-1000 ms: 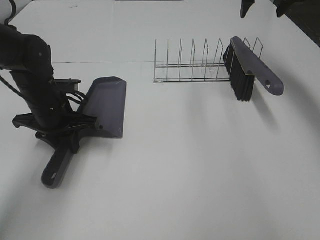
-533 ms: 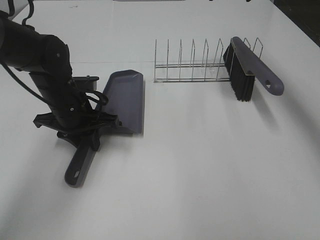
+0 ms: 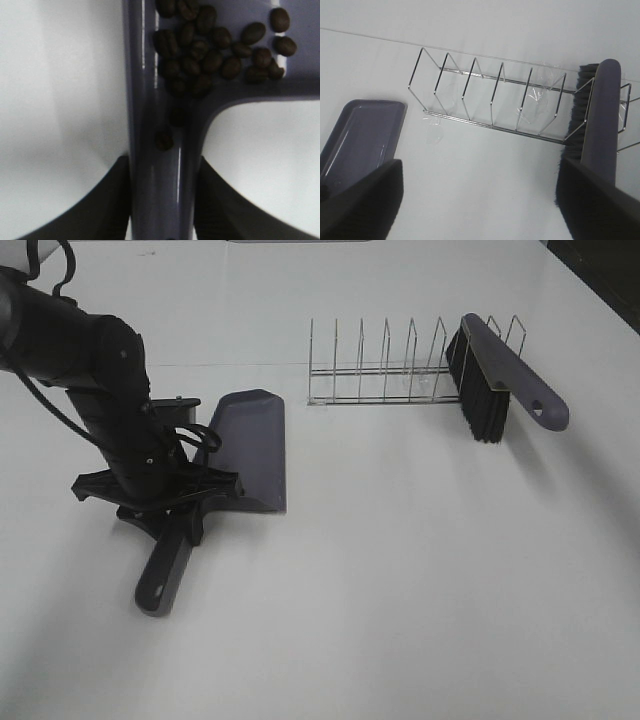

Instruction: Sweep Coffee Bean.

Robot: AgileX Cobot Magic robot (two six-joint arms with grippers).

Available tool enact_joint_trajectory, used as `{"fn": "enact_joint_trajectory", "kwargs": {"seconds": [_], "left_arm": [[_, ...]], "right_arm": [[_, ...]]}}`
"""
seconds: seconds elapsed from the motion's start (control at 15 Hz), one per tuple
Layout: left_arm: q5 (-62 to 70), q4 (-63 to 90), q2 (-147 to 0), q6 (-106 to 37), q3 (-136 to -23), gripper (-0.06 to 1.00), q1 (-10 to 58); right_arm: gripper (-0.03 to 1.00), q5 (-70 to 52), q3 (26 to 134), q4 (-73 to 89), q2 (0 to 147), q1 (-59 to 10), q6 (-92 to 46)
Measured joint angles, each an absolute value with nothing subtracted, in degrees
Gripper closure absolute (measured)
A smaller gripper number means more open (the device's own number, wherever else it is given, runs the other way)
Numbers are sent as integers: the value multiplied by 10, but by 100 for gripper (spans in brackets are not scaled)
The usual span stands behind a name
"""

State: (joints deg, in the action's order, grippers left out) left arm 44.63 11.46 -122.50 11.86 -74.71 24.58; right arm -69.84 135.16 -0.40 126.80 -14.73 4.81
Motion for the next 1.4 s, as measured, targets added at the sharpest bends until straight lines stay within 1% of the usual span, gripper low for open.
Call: {"fn": "enact_joint_trajectory", "kwargs": {"seconds": [0.07, 0.13, 0.2, 0.27, 0.33, 0.47, 0.6, 0.73, 0.93, 1.07, 1.2, 1.27, 1.4], "left_arm": [[454, 120, -1227, 119, -755, 50, 246], [463, 120, -1229, 119, -763, 36, 246], [473, 119, -1231, 119, -772, 31, 246], [478, 119, -1232, 119, -776, 23, 246], [492, 117, -1234, 119, -786, 20, 246], [576, 103, -1236, 118, -844, 19, 246], [622, 69, -1208, 118, -878, 19, 246], [655, 15, -1144, 119, -897, 19, 246], [690, -53, -1032, 131, -894, 19, 246], [692, -63, -948, 142, -861, 19, 246], [694, -63, -857, 144, -795, 19, 246], [694, -63, -838, 144, -773, 19, 246], [699, -63, -733, 144, -684, 19, 246]], "right_arm": [[26, -698, 1352, -4, 1262, -147, 48], [26, -699, 1352, -4, 1254, -147, 48], [26, -699, 1352, -4, 1247, -147, 48], [26, -699, 1352, -4, 1244, -147, 48], [26, -699, 1352, -6, 1239, -147, 46], [26, -698, 1298, -12, 1203, -147, 34], [26, -698, 1215, -45, 1159, -147, 34], [26, -699, 1114, -70, 1100, -147, 34], [26, -698, 959, -64, 996, -147, 34], [26, -698, 850, -45, 919, -147, 34], [26, -698, 756, -37, 836, -147, 34], [26, -698, 731, -38, 812, -147, 34], [26, -699, 637, -36, 724, -147, 34]]}}
